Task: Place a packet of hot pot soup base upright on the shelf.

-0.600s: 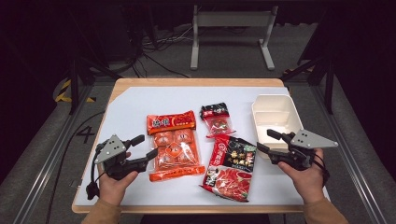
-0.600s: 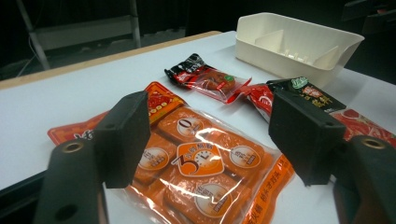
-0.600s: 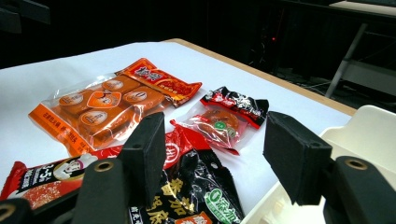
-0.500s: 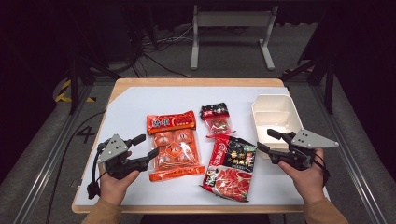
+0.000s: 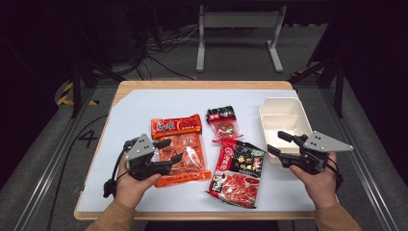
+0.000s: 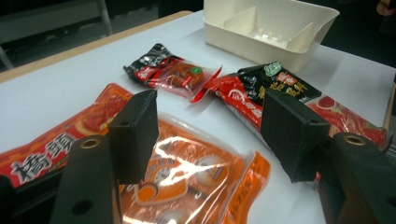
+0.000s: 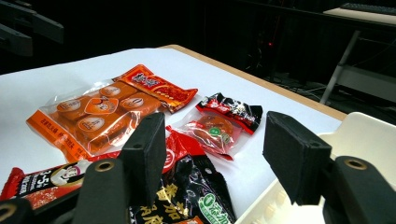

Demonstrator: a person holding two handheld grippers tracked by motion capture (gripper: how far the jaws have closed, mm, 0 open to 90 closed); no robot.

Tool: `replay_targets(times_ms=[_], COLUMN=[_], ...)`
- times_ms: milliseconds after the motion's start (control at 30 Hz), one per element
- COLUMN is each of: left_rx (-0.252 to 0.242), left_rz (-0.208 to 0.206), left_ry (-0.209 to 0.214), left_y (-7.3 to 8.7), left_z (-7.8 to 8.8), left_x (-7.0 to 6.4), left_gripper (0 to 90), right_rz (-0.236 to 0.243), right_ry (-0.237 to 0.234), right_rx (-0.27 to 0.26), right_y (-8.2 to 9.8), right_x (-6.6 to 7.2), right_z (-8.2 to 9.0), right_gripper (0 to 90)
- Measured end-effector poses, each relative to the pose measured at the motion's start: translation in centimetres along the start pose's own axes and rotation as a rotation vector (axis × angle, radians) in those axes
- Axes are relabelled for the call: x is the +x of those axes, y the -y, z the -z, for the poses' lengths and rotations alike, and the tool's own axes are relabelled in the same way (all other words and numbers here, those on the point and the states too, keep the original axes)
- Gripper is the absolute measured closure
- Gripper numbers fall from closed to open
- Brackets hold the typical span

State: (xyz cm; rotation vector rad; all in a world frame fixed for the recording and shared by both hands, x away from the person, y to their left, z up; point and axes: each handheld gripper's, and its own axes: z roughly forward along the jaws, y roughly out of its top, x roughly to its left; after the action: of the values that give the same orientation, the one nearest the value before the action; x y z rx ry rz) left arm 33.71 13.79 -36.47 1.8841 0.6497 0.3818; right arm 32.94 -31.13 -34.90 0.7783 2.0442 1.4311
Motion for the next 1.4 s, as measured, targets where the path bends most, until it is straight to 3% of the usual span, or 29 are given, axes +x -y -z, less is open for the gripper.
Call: replay_targets(times_ms=[200, 467, 600, 800, 867, 1033, 1200, 1400], left_rx=[0.002, -0.018, -0.003, -0.013, -0.019, 0.019, 0.044, 0.087], left_rz=[-0.001, 0.006, 0.012, 0.043, 0.037, 0.035, 0.08, 0.093], left_ry=[0.063, 0.072, 0.083, 0.119, 0.12, 0.125, 0.136, 0.14], left_y=[-1.3, -2.3, -2.6, -2.4, -2.1, -1.8, -1.3, -0.8], left_z=[-2.4, -4.5, -5.5, -7.3, -8.2, -9.7, -11.6, -13.3], left_x=[-0.9, -1.8, -1.9, -2.0, -1.9, -1.9, -1.7, -1.7], left_gripper=[37.4, 33.7, 32.2, 31.8, 33.7, 33.9, 33.5, 32.8], right_rz=[-0.007, -0.004, -0.003, 0.008, 0.009, 0.017, 0.006, 0.003], right_ry=[0.0, -0.003, -0.002, -0.002, -0.014, -0.023, -0.025, -0.025], right_rx=[0.002, -0.003, -0.002, -0.001, -0.007, -0.017, -0.01, -0.007], right_y=[-0.1, -0.1, -0.1, -0.1, -0.1, -0.2, -0.1, -0.1], right_x=[-0.1, -0.1, -0.2, -0.1, -0.1, -0.1, -0.3, -0.3], right_z=[0.3, 0.5, 0.5, 0.4, 0.4, 0.5, 0.6, 0.7], right_gripper=[39.2, 39.4, 39.3, 40.2, 41.4, 42.8, 43.4, 42.5])
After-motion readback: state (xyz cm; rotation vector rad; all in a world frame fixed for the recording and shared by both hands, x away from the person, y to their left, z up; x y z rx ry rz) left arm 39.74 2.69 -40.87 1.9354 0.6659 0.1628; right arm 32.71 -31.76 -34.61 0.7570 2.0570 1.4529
